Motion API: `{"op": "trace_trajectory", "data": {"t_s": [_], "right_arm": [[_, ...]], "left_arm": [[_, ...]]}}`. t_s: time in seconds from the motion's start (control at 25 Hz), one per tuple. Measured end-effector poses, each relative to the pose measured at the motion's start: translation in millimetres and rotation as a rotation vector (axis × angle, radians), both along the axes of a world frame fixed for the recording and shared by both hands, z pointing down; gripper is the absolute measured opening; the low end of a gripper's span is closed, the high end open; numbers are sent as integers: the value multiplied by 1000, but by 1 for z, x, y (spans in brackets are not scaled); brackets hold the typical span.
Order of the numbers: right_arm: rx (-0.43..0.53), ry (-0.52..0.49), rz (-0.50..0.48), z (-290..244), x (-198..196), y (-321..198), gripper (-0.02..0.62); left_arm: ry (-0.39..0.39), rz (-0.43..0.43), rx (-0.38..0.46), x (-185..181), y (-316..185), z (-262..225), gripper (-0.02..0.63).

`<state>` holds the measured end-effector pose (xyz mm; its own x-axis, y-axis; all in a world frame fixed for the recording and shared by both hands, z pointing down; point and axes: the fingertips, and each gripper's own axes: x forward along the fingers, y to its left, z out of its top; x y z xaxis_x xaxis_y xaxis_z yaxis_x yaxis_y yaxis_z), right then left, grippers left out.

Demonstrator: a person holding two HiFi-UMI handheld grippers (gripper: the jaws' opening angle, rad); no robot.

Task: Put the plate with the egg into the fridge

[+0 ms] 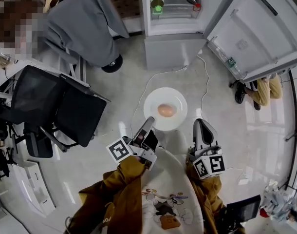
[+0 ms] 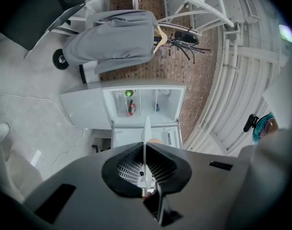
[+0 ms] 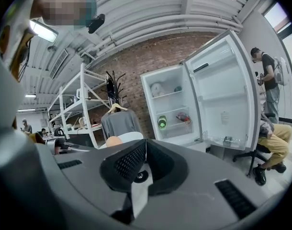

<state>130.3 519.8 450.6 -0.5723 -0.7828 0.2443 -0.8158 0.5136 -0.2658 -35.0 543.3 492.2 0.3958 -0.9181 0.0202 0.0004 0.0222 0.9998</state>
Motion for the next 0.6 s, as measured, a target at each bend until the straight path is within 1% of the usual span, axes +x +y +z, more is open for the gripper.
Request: {"op": "trace_trajectory", "data": {"t_s": [0.16, 0.4, 0.52, 0.6], "right_arm": [[-9, 10, 2, 2, -12, 1, 6], [-25, -2, -6, 11, -18, -25, 6], [-20, -19, -19, 15, -17, -51, 6], [-14, -41, -31, 17, -16, -76, 6]], "left_arm": [[2, 1, -14, -13, 0, 5, 18], [-9, -16, -23, -21, -23, 9, 18], [-23, -30, -29, -21, -42, 14, 18], [-36, -43, -26, -21, -63, 14, 18]]}}
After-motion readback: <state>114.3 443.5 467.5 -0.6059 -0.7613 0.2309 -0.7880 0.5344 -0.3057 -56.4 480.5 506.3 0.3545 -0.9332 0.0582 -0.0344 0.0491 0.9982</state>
